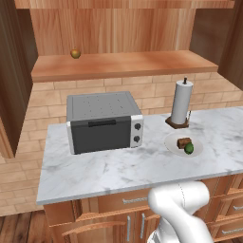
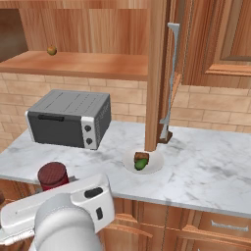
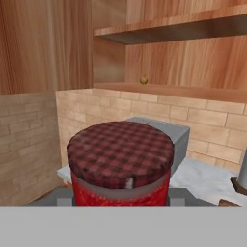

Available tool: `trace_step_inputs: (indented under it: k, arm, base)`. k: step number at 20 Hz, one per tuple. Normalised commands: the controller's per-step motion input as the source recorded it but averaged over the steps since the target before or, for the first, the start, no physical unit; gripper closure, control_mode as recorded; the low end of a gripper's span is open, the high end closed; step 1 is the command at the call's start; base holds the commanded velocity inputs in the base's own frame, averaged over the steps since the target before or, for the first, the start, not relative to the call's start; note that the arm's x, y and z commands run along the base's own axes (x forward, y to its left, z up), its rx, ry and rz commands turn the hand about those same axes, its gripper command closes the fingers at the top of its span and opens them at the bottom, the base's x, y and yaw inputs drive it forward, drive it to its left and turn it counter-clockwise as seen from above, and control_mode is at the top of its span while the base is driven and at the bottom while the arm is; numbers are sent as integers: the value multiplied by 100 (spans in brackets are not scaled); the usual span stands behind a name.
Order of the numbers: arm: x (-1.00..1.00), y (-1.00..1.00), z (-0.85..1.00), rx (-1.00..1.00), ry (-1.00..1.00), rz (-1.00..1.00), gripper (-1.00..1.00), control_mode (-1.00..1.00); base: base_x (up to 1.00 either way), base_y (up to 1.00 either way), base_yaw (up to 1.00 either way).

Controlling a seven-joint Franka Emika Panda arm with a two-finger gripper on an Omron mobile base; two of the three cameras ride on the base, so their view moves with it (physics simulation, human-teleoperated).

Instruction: Pick the avocado and bread from the counter and place them on the plate. Then pick the jam from the cabinet and place it next to the plate. Lastly close the cabinet door.

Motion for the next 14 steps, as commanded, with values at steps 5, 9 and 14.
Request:
trace_step_inputs:
  k: [5,9,14]
  arm:
    - [17,-7,-13,0,0,0,100,-100]
    - [10,-8,-9,0,0,0,100,-100]
    - [12,-7,-5,0,0,0,100,-100]
  base:
    - [0,0,0]
    - [0,0,0]
    - [0,0,0]
